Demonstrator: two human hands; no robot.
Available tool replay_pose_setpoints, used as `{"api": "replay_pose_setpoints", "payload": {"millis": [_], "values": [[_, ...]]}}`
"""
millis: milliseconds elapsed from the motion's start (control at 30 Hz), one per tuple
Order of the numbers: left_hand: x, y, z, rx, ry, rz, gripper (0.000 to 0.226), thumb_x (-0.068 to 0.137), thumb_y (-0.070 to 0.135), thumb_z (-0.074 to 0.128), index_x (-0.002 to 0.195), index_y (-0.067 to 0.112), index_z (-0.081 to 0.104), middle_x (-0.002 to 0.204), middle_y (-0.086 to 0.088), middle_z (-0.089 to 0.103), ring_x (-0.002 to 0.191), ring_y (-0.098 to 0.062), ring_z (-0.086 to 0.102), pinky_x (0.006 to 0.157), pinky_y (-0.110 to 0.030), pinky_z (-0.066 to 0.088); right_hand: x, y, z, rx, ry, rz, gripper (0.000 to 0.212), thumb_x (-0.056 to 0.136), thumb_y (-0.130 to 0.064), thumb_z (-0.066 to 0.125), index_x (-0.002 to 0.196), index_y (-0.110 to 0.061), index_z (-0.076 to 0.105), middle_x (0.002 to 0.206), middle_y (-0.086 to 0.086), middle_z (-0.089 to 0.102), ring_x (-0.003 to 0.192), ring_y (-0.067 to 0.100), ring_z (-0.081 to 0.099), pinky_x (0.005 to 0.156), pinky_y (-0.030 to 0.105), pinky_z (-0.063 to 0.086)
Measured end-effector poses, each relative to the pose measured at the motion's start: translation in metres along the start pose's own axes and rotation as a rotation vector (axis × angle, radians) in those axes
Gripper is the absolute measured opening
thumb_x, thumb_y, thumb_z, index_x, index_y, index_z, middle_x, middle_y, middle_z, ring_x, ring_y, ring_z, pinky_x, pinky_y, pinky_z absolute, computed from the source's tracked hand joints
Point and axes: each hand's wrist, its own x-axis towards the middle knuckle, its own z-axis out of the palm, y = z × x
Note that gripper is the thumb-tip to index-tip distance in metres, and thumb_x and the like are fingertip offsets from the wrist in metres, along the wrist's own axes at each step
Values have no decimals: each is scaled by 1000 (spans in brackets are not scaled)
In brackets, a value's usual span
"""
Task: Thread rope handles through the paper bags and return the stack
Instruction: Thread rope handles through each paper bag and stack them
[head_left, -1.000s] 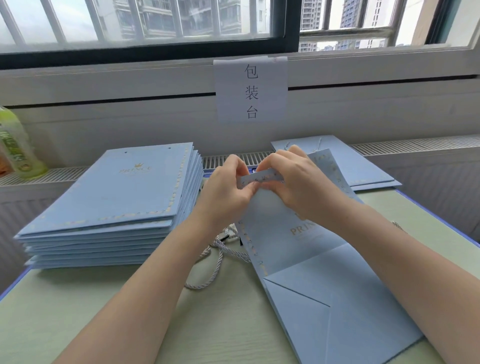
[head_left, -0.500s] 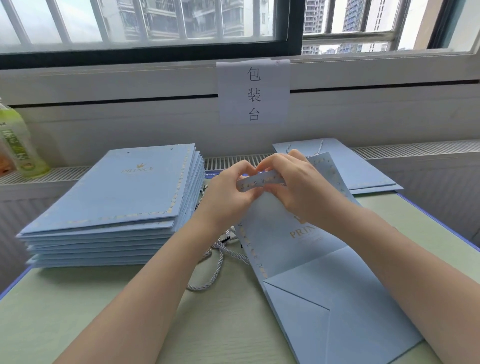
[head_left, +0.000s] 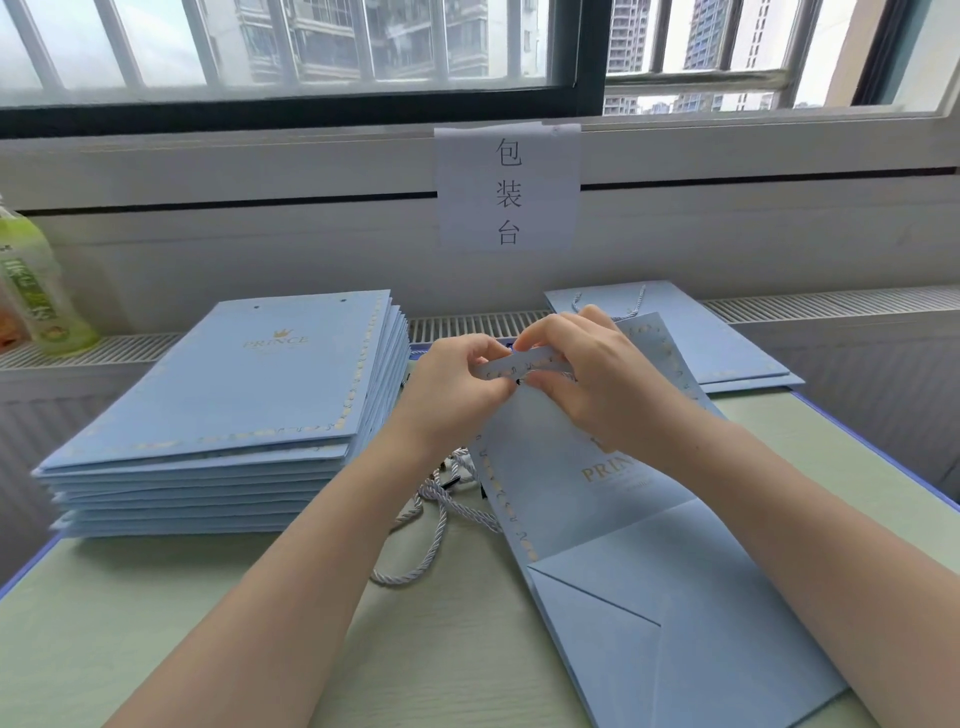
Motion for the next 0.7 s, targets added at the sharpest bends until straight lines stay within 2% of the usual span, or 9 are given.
{"api": "replay_pose_setpoints", "payload": {"millis": [67, 200, 333, 400, 500, 600, 633, 700], "values": [[-1, 2, -1, -34, -7, -6, 14, 63, 28, 59, 74, 25, 67, 95, -9, 71, 81, -22, 66, 76, -41, 52, -1, 0, 1, 2, -16, 7, 24, 84, -20, 66, 105, -11, 61, 91, -1, 60, 87, 20, 41, 76, 19, 27], [-3, 4, 0, -77, 3, 2, 13, 66, 22, 64, 76, 28, 68, 83, -2, 70, 75, -15, 62, 75, -38, 52, 0, -1, 0, -2, 4, 39, 27, 83, -24, 70, 106, -14, 62, 91, -7, 55, 88, 16, 38, 77, 23, 29], [-2, 1, 1, -84, 30, 30, 27, 81, 0, 66, 81, 27, 67, 78, 6, 67, 73, -11, 61, 76, -34, 51, 0, 0, -2, 19, -30, 77, 28, 86, -26, 66, 111, -17, 60, 94, -12, 50, 90, 11, 34, 81, 28, 34], [-2, -1, 2, -78, 38, 43, 26, 83, -1, 64, 86, 25, 67, 82, 5, 67, 74, -11, 62, 76, -32, 52, 1, 1, -3, 27, -47, 77, 29, 87, -24, 65, 115, -18, 59, 95, -12, 49, 90, 10, 33, 82, 29, 34], [-1, -2, 5, -32, 35, 67, 25, 85, 0, 61, 101, 19, 66, 91, 2, 66, 84, -19, 63, 79, -32, 51, 2, 1, -3, 33, -44, 79, 32, 87, -19, 65, 118, -13, 58, 98, -8, 46, 91, 12, 36, 81, 24, 32], [0, -4, 6, 58, 67, 75, 24, 86, 2, 60, 105, 16, 63, 89, 10, 60, 83, -9, 57, 70, -11, 44, 2, 1, -4, 32, -48, 72, 32, 84, -13, 68, 113, -6, 57, 105, -2, 40, 87, 15, 45, 79, 19, 33], [1, -5, 5, 74, 93, 61, 22, 86, 3, 60, 104, 17, 62, 90, 10, 59, 84, -8, 55, 68, -9, 42, 1, 1, -6, 17, -74, 82, 29, 84, -13, 68, 110, -6, 57, 106, -1, 38, 86, 17, 47, 77, 17, 33], [2, -8, 3, 90, 156, 14, 20, 88, 4, 58, 103, 16, 62, 94, 6, 59, 89, -11, 55, 72, -17, 44, -1, 4, -10, -37, -178, 124, 20, 86, -18, 65, 103, -10, 58, 106, 0, 41, 93, 21, 47, 76, 23, 36]]}}
